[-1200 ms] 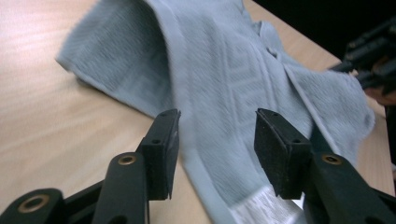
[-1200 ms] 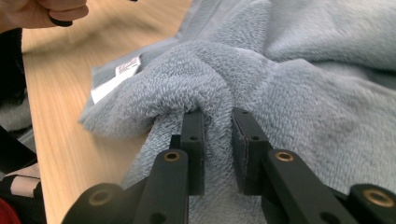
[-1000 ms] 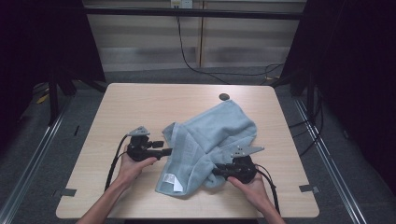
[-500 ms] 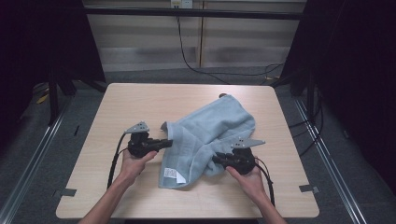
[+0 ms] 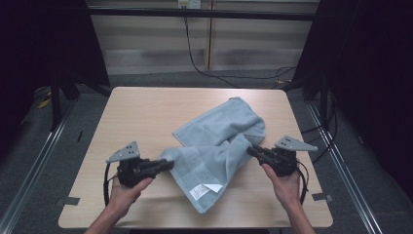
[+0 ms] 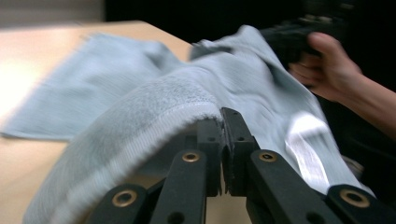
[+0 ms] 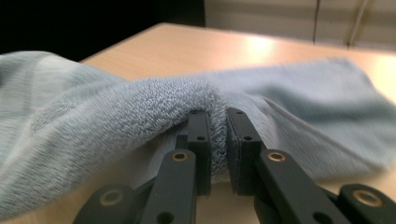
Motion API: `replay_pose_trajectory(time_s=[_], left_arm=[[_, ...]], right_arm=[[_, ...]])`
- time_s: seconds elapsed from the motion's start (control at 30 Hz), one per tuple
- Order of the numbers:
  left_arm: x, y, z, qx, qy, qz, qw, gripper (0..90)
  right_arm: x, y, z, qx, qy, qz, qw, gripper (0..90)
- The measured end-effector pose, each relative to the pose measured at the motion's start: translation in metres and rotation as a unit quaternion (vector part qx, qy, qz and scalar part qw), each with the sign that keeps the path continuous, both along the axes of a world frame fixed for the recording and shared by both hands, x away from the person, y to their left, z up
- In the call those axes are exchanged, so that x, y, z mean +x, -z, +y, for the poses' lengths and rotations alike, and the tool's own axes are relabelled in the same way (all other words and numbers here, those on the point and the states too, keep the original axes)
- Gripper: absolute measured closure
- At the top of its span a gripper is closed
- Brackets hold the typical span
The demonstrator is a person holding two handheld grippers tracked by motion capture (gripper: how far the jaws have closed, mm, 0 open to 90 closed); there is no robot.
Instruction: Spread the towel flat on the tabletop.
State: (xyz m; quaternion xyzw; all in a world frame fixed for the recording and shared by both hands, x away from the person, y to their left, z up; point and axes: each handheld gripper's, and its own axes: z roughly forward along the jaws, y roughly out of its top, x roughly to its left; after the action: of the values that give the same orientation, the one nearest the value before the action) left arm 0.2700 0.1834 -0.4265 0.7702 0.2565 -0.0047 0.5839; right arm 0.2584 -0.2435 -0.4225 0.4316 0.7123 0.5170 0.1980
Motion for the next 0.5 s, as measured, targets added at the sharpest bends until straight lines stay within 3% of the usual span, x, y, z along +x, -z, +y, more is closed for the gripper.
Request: replay_pose_trajectory(time_s=[0.07,0.13,0.2,0.27,0.4,0.5], left_arm=[[-0.008,0.005,-0.002,0.002,0.013,0.021,0.9997,85.0],[-0.017,0.01,-0.006,0.024,0.028,0.018,0.9992,83.8],[-0.019,0.014,-0.006,0.016,0.037,0.029,0.9988,78.1],[-0.015,0.015,-0.003,0.02,0.033,0.024,0.999,76.7],[0.01,0.024,0.001,0.048,-0.005,0.024,0.9986,71.6],[0.039,0.04,-0.003,0.068,-0.032,0.046,0.9961,64.8]], right_arm=[[-0.009,0.015,-0.013,-0.005,0.014,0.018,0.9997,80.4],[-0.015,0.03,-0.026,-0.02,0.033,0.055,0.9978,80.2],[-0.019,0.042,-0.039,-0.028,0.055,0.082,0.9947,79.7],[-0.021,0.048,-0.05,-0.036,0.067,0.091,0.9929,79.0],[-0.024,0.046,-0.06,-0.049,0.087,0.092,0.9907,68.8],[-0.032,0.036,-0.06,-0.039,0.089,0.073,0.9926,62.9]])
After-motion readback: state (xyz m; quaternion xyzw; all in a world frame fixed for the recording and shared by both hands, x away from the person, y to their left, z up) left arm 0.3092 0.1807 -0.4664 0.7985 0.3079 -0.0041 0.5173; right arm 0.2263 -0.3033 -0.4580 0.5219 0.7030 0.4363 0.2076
